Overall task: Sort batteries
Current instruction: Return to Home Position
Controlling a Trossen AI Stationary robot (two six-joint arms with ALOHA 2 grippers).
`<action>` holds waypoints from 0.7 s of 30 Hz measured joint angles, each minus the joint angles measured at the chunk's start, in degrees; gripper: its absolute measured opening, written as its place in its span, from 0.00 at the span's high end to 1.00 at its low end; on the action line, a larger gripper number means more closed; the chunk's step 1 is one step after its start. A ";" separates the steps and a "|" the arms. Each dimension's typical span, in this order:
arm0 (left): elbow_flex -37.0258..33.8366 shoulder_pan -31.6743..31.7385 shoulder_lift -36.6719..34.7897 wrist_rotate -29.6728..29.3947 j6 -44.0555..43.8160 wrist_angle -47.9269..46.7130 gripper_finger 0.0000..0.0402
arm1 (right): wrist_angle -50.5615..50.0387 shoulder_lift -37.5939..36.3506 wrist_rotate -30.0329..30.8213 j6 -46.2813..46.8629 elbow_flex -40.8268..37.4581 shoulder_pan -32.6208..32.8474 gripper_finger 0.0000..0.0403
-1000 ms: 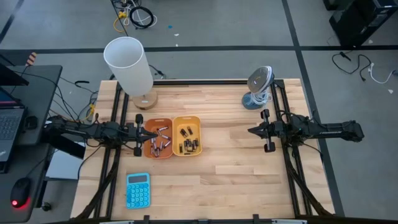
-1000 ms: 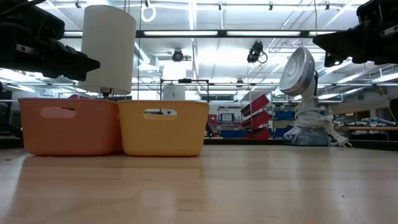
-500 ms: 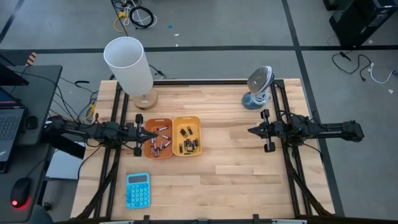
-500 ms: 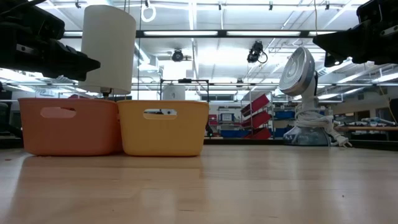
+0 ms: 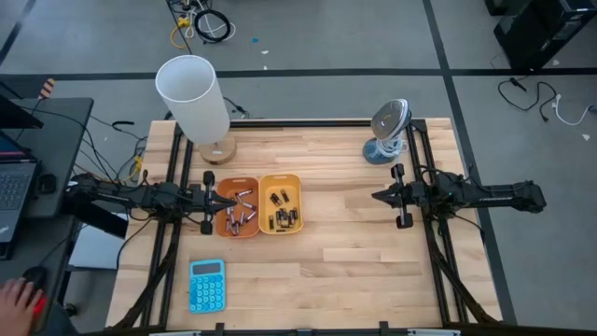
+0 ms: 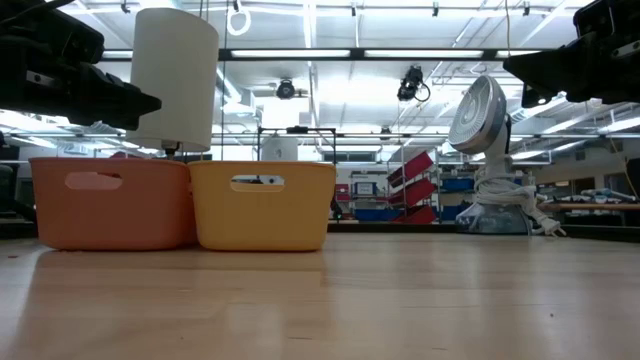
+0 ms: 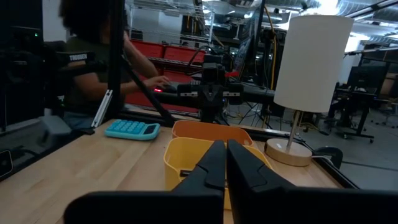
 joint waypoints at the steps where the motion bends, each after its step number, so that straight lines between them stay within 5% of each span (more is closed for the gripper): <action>1: 0.00 0.02 0.02 0.00 0.01 0.00 0.99 | 0.00 0.00 0.00 0.01 -0.01 0.00 0.99; 21: 0.00 -0.01 0.01 0.00 0.00 0.00 0.99 | -0.01 0.00 0.00 0.00 0.00 0.00 0.99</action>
